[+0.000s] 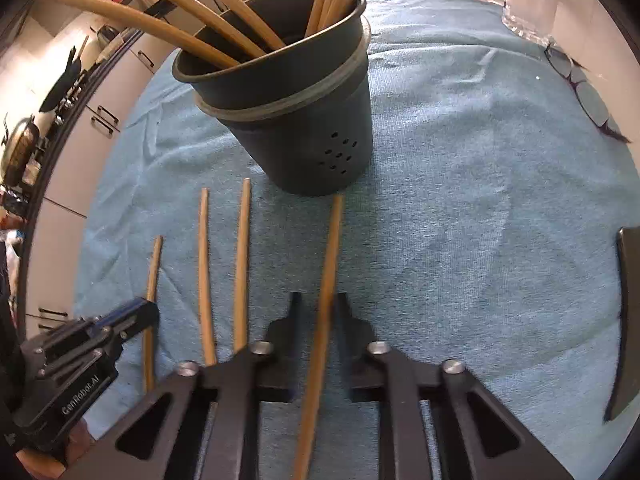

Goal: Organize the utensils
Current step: 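Close the left gripper on a chopstick while the right gripper grasps another chopstick, then lift the left gripper's chopstick over the black cup while the right gripper carries its chopstick there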

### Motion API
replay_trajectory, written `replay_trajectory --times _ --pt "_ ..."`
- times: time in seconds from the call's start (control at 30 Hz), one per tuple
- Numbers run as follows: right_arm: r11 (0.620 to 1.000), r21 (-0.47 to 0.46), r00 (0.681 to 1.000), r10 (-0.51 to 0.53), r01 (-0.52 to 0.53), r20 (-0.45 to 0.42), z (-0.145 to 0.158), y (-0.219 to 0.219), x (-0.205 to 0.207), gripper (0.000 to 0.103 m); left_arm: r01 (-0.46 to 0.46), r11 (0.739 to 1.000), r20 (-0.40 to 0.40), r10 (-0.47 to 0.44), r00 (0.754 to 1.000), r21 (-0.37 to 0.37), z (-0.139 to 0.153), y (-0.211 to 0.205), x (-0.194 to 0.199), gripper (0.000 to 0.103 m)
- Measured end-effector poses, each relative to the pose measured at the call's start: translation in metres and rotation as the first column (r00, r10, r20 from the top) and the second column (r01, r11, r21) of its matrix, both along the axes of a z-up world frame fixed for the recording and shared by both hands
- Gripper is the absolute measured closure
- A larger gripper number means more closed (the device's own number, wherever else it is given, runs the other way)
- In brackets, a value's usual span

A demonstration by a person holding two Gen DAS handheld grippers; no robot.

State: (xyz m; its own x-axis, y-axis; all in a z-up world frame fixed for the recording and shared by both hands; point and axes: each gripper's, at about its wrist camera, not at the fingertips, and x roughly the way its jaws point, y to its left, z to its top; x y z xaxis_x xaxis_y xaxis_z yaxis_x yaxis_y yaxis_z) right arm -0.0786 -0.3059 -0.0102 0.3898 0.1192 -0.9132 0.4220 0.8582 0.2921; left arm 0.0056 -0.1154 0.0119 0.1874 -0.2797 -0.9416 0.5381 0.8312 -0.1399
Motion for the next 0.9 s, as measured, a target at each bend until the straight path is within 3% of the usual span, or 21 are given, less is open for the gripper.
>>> replay_trajectory --times 0.13,0.37,0.7,0.9 --pt "1.000 0.025 1.000 -0.009 0.009 0.015 0.002 -0.006 -0.012 0.095 0.002 1.000 -0.001 -0.002 1.000 -0.017 0.002 0.001 -0.004 0.097" --pt "0.998 0.032 0.987 -0.058 0.054 0.153 0.037 -0.020 -0.050 0.095 -0.012 0.994 0.054 0.018 0.998 -0.111 0.037 0.011 -0.015 0.097" --pt "0.996 -0.038 0.934 -0.065 0.083 0.351 0.100 -0.021 -0.098 0.095 0.002 0.979 0.178 0.035 0.983 -0.203 0.098 0.018 -0.034 0.097" --pt "0.994 -0.062 0.914 -0.056 0.088 0.402 0.118 -0.012 -0.105 0.095 0.009 0.973 0.196 0.037 0.980 -0.229 0.116 0.020 -0.046 0.097"
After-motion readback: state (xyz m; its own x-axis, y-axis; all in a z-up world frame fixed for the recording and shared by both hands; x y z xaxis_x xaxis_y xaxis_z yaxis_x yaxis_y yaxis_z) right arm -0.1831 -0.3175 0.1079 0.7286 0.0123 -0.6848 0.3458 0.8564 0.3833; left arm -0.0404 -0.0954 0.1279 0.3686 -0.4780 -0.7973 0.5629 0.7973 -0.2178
